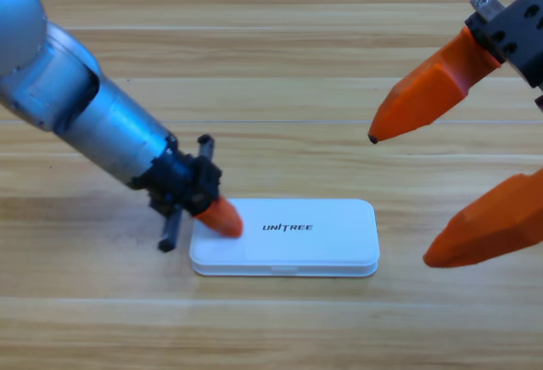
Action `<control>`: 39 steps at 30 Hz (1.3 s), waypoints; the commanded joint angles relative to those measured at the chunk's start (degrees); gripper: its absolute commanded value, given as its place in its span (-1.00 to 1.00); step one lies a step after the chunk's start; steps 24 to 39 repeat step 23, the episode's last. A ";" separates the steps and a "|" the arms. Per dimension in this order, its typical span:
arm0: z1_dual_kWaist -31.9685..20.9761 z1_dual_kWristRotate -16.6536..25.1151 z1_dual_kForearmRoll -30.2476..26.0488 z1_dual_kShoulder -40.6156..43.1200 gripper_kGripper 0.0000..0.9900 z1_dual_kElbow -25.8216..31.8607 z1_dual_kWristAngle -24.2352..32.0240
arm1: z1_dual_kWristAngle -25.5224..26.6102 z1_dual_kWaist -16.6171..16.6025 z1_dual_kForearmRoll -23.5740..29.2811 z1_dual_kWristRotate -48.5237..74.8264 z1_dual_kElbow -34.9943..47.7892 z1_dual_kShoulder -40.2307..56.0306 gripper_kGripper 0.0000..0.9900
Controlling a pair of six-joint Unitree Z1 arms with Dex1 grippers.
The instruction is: Clean up eraser and pencils
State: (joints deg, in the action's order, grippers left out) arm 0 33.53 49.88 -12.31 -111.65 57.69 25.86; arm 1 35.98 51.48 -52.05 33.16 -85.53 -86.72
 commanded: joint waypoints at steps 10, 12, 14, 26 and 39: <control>6.55 -6.55 -37.87 34.13 1.00 16.93 -5.56 | 1.38 -0.51 0.81 -0.20 1.15 -1.88 0.85; 10.06 -9.19 -38.58 37.38 1.00 16.40 -5.29 | 1.38 -0.51 0.81 -0.20 1.15 -1.96 0.85; 13.49 -11.83 -38.75 38.97 1.00 15.96 -3.62 | 1.29 -0.51 0.81 -0.20 1.06 -2.05 0.85; 19.38 -14.46 -37.61 36.68 1.00 15.26 1.30 | 1.38 -0.51 0.81 -0.20 1.15 -2.14 0.85; 19.38 -14.46 -37.61 36.68 1.00 15.26 1.30 | 1.38 -0.51 0.81 -0.20 1.15 -2.14 0.85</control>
